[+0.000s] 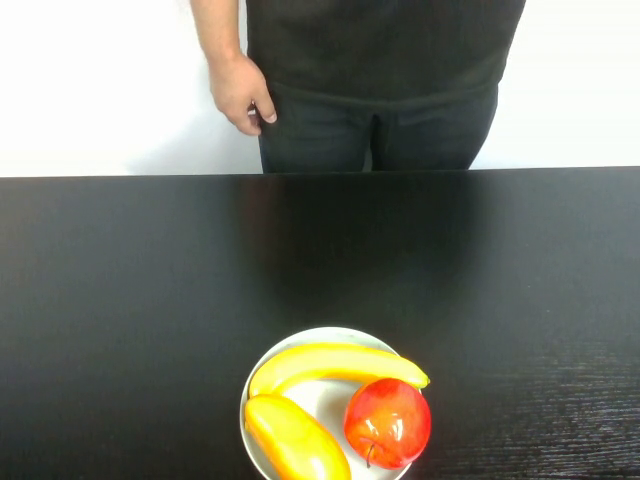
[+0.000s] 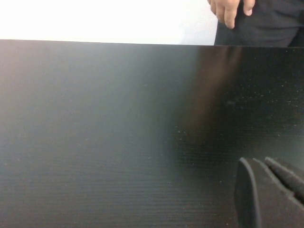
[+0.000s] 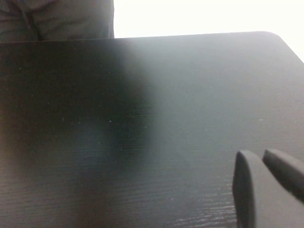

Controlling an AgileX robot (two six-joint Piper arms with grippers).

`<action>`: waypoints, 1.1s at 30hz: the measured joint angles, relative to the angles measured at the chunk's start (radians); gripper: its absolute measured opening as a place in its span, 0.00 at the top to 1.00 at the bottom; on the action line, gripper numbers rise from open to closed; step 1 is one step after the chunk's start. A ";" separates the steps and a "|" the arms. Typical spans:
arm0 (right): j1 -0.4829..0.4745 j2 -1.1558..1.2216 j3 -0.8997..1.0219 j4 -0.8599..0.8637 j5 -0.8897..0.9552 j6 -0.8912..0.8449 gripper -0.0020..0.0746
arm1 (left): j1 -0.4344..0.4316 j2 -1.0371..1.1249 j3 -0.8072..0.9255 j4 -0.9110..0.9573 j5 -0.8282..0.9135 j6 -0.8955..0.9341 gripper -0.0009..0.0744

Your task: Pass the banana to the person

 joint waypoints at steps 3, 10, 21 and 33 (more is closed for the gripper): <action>0.000 0.000 0.000 0.000 0.000 0.000 0.99 | 0.000 0.000 0.000 0.000 0.000 0.000 0.99; 0.000 0.000 0.000 0.000 0.000 0.000 0.99 | 0.000 0.000 0.000 0.000 0.000 0.000 0.99; 0.000 0.000 0.000 0.000 0.000 0.000 0.99 | 0.000 0.000 0.000 -0.062 -0.021 -0.029 0.99; 0.000 0.000 0.000 0.000 0.000 0.000 0.99 | 0.000 0.000 0.002 -0.338 -0.329 -0.170 0.99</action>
